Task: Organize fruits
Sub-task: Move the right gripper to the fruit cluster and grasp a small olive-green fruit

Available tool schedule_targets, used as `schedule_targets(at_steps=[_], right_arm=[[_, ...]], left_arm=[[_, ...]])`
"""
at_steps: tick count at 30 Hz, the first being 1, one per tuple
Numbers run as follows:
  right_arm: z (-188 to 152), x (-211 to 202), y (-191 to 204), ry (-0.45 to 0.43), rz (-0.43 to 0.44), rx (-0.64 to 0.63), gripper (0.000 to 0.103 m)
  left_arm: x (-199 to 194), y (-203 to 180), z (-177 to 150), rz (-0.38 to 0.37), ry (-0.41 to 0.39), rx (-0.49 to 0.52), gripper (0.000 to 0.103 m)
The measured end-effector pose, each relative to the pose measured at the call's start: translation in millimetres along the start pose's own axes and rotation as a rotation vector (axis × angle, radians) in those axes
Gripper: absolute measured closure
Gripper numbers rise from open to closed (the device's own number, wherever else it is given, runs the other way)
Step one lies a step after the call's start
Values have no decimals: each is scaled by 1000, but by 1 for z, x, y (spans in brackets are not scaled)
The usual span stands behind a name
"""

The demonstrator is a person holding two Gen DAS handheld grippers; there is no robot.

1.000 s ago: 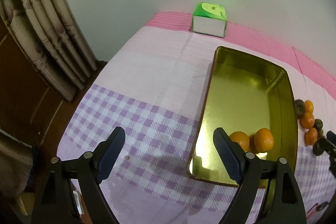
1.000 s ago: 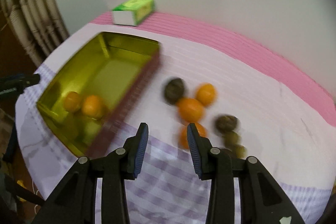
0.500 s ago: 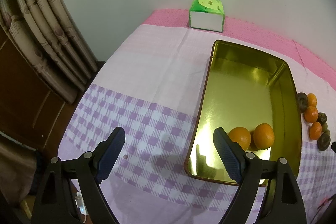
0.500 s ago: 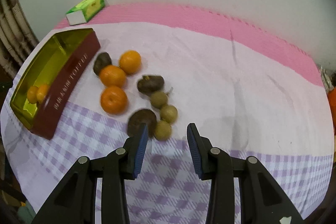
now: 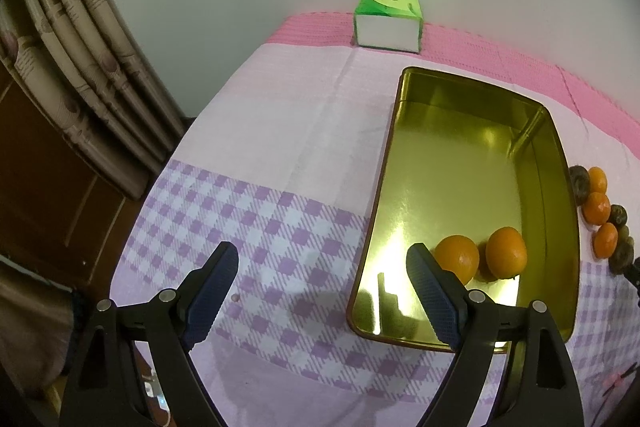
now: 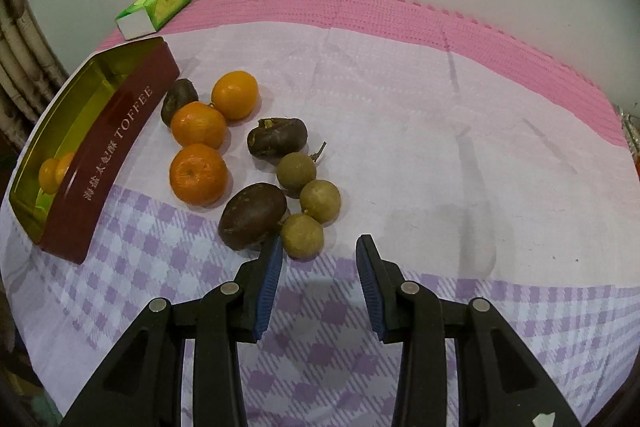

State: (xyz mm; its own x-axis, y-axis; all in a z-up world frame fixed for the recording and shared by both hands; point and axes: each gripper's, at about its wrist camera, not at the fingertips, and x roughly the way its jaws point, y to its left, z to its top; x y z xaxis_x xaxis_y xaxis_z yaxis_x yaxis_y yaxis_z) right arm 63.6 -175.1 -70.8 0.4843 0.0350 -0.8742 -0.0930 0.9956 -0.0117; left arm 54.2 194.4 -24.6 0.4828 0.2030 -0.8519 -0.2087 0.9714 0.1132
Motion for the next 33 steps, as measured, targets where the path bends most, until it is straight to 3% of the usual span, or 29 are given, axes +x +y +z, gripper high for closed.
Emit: schedule_targets(at_steps=[21, 25, 33], right_arm=[[3, 17, -9, -36, -32, 2, 70], [3, 17, -14, -50, -37, -1, 80], [-1, 15, -27, -82, -46, -11, 81]], left_arm=[[-4, -21, -2, -17, -4, 58, 17], [-14, -35, -6, -55, -17, 80, 17], [-32, -84, -9, -178, -19, 122, 17]])
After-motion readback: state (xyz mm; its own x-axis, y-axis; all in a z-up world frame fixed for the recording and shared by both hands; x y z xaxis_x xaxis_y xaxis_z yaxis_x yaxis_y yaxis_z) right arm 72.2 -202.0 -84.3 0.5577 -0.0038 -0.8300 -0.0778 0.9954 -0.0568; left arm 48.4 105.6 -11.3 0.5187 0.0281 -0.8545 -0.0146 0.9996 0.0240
